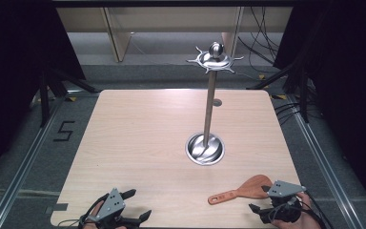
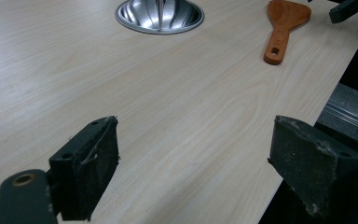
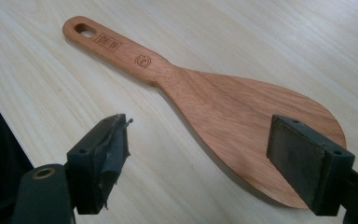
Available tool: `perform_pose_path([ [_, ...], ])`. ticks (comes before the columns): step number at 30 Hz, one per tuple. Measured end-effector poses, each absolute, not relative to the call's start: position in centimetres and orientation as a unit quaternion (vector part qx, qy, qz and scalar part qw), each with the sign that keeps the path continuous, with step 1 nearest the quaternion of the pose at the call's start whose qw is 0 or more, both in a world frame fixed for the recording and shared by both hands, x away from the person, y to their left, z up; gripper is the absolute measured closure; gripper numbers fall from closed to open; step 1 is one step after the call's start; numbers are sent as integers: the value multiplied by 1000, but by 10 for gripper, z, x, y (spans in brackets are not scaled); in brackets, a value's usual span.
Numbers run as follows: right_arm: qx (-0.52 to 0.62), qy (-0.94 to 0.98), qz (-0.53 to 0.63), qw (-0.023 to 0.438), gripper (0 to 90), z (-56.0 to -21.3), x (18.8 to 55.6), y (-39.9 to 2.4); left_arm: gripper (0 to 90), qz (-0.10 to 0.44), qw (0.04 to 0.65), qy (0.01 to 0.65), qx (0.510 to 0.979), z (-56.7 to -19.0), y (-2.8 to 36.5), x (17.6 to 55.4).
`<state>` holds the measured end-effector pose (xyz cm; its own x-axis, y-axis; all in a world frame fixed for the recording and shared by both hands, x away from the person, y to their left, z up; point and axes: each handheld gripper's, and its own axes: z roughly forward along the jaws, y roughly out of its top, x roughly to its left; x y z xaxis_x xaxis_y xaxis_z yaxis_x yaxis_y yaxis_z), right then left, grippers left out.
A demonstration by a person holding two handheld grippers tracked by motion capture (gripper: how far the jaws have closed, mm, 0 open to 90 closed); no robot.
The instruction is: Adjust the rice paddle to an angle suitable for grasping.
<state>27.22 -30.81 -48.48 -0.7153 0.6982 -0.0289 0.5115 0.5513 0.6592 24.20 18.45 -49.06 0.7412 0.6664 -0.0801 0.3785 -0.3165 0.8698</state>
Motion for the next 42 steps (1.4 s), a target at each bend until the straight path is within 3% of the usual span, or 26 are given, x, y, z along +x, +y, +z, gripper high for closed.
perform_pose_path([
  [42,272,905,283,161,256,-474,283,-275,149,139,494,336,790,-493,182,242],
])
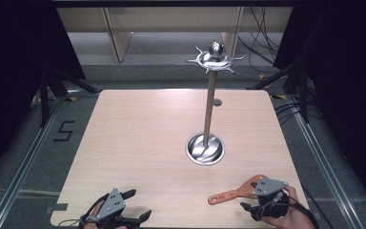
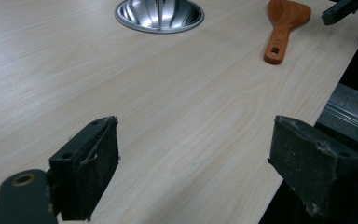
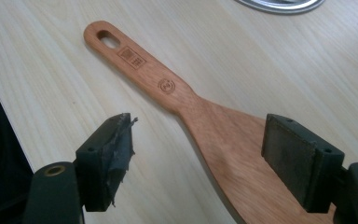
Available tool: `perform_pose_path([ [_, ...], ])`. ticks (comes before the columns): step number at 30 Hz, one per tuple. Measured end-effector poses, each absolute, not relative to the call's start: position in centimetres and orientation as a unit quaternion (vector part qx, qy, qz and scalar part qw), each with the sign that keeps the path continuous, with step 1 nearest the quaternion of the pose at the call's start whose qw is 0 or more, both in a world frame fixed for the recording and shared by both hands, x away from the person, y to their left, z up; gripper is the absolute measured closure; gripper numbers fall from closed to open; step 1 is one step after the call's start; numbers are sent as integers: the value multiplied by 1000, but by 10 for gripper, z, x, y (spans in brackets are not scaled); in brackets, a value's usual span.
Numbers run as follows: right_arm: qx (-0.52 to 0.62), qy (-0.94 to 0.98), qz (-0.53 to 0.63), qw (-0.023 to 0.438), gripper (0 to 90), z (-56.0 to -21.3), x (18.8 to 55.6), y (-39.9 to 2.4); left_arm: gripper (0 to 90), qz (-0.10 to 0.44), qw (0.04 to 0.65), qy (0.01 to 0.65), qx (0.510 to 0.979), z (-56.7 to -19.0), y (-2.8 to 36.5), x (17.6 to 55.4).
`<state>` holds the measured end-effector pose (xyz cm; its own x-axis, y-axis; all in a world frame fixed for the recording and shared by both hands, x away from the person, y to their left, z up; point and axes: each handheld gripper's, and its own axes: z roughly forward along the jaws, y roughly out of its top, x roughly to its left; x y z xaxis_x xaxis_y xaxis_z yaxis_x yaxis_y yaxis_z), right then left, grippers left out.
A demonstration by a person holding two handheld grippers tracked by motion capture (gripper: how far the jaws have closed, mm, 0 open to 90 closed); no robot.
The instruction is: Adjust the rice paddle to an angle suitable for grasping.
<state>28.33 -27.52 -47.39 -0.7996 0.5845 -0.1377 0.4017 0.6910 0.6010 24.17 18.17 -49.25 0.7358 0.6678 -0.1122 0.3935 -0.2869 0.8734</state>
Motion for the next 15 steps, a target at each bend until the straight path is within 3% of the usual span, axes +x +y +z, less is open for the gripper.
perform_pose_path([
  [10,257,908,289,163,257,-475,288,-260,149,140,491,336,791,-492,182,241],
  [12,247,914,282,156,306,-476,289,-256,149,145,492,326,795,-492,182,242],
  [15,246,914,283,154,304,-476,290,-253,149,146,489,324,797,-491,183,242],
])
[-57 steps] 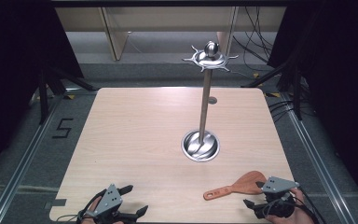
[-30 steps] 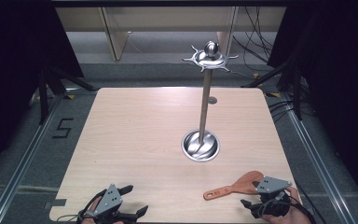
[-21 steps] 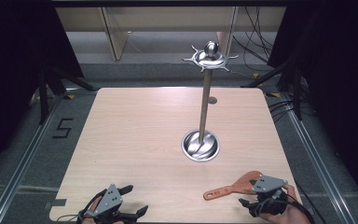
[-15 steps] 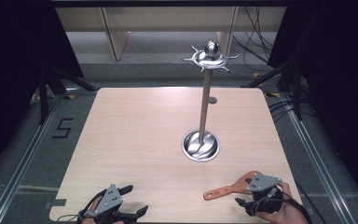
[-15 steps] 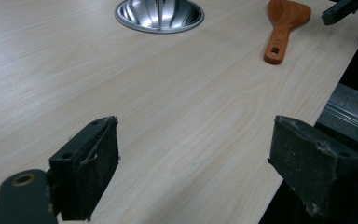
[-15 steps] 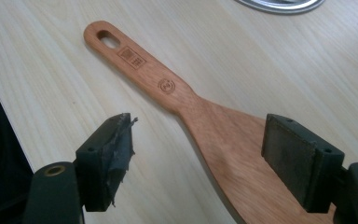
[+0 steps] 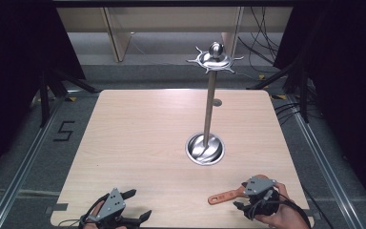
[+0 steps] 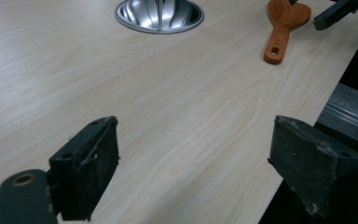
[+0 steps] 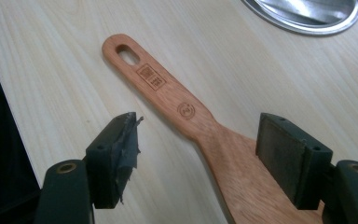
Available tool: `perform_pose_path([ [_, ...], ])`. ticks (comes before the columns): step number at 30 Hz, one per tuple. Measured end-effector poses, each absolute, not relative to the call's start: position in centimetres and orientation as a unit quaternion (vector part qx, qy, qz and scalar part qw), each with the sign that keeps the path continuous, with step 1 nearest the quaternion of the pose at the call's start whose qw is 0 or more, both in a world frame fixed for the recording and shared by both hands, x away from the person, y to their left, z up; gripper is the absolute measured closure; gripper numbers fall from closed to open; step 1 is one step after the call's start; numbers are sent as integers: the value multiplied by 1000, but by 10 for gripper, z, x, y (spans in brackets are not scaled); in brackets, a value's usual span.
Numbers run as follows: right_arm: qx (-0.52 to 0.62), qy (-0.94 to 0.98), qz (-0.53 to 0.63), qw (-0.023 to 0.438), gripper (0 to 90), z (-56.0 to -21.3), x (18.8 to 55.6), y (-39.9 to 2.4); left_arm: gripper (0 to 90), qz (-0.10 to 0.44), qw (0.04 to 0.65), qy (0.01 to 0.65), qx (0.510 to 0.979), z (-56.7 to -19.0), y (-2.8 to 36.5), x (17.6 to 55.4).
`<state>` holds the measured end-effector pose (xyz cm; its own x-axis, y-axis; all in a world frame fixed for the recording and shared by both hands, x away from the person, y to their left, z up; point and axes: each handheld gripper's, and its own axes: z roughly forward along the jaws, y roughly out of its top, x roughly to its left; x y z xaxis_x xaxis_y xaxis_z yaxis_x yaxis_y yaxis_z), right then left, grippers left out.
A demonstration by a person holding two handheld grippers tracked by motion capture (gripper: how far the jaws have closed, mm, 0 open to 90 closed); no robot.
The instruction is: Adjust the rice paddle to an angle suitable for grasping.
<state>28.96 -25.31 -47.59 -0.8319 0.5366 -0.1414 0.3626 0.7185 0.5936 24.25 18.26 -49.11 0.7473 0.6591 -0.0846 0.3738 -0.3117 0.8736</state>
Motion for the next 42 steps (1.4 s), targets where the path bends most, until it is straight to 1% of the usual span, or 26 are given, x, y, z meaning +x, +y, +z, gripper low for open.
perform_pose_path([
  [3,213,925,275,151,321,-475,294,-244,149,146,489,323,797,-491,183,242],
  [4,213,925,275,151,321,-475,294,-244,149,140,488,336,793,-491,183,241],
  [5,202,930,269,145,336,-475,296,-239,149,147,485,327,798,-490,184,242],
  [6,202,930,269,145,336,-475,296,-239,149,147,485,327,798,-490,184,242],
  [8,194,936,258,142,363,-475,299,-231,149,144,486,334,795,-490,183,241],
  [9,190,938,256,137,368,-476,301,-228,149,150,484,322,800,-490,184,242],
  [11,183,942,247,137,379,-477,304,-224,149,150,482,323,800,-490,184,242],
  [12,177,943,245,137,388,-478,306,-222,149,142,486,336,794,-491,183,240],
  [14,168,948,239,129,393,-478,307,-220,149,148,485,326,798,-490,184,242],
  [15,156,951,239,116,403,-478,311,-217,149,147,484,325,799,-490,184,242],
  [16,156,951,239,116,403,-478,311,-217,149,147,484,325,799,-490,184,242],
  [17,160,950,237,125,413,-479,311,-213,149,142,487,336,794,-490,183,240],
  [18,155,950,241,127,416,-480,312,-212,149,144,489,328,795,-491,184,242],
  [20,157,951,237,120,417,-480,313,-211,149,147,488,322,798,-490,184,243],
  [23,156,954,232,109,421,-483,316,-207,149,140,496,334,789,-491,183,241],
  [28,154,956,229,99,438,-485,319,-207,149,147,480,326,801,-491,185,242],
  [29,153,958,225,86,456,-486,321,-207,149,142,493,333,791,-491,183,242],
  [34,157,961,216,78,469,-487,322,-206,149,142,494,335,789,-491,183,242],
  [39,134,967,205,69,526,-487,326,-202,149,141,494,335,790,-491,183,242],
  [42,125,972,188,62,541,-485,328,-199,149,142,495,335,789,-491,183,242],
])
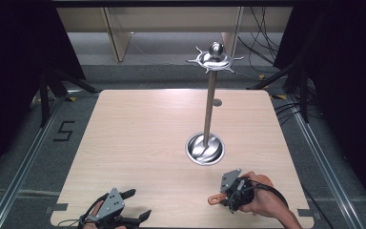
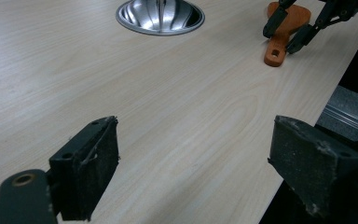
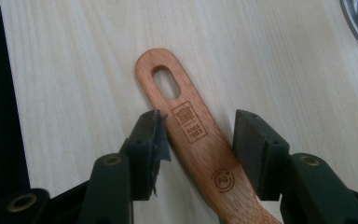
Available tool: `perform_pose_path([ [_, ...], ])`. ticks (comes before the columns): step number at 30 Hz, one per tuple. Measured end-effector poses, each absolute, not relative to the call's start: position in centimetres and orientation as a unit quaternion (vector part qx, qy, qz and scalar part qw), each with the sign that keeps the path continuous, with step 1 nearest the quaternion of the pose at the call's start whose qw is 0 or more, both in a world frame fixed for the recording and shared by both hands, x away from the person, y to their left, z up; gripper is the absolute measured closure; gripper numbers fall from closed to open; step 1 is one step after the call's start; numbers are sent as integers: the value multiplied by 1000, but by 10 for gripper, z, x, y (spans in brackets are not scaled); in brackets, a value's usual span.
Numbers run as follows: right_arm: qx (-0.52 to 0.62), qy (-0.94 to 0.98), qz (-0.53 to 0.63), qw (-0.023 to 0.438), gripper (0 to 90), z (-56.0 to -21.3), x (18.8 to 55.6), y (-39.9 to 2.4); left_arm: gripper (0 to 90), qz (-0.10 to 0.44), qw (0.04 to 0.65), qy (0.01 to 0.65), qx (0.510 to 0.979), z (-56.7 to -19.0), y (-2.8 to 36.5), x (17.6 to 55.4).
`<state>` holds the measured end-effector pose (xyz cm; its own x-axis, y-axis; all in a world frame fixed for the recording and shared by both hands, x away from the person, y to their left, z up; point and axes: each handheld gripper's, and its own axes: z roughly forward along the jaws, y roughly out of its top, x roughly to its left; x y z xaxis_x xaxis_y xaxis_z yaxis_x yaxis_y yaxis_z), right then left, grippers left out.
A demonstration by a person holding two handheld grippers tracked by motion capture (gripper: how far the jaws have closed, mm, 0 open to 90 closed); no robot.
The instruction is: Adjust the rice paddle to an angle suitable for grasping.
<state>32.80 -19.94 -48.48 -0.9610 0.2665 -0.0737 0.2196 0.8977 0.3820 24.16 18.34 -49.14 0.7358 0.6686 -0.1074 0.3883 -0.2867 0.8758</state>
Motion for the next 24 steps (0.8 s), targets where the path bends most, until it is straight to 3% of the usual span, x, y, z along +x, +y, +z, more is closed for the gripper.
perform_pose_path([
  [11,144,978,142,54,648,-479,345,-201,149,143,495,334,789,-491,184,242],
  [24,169,979,95,58,660,-476,351,-200,149,140,499,335,787,-491,184,242],
])
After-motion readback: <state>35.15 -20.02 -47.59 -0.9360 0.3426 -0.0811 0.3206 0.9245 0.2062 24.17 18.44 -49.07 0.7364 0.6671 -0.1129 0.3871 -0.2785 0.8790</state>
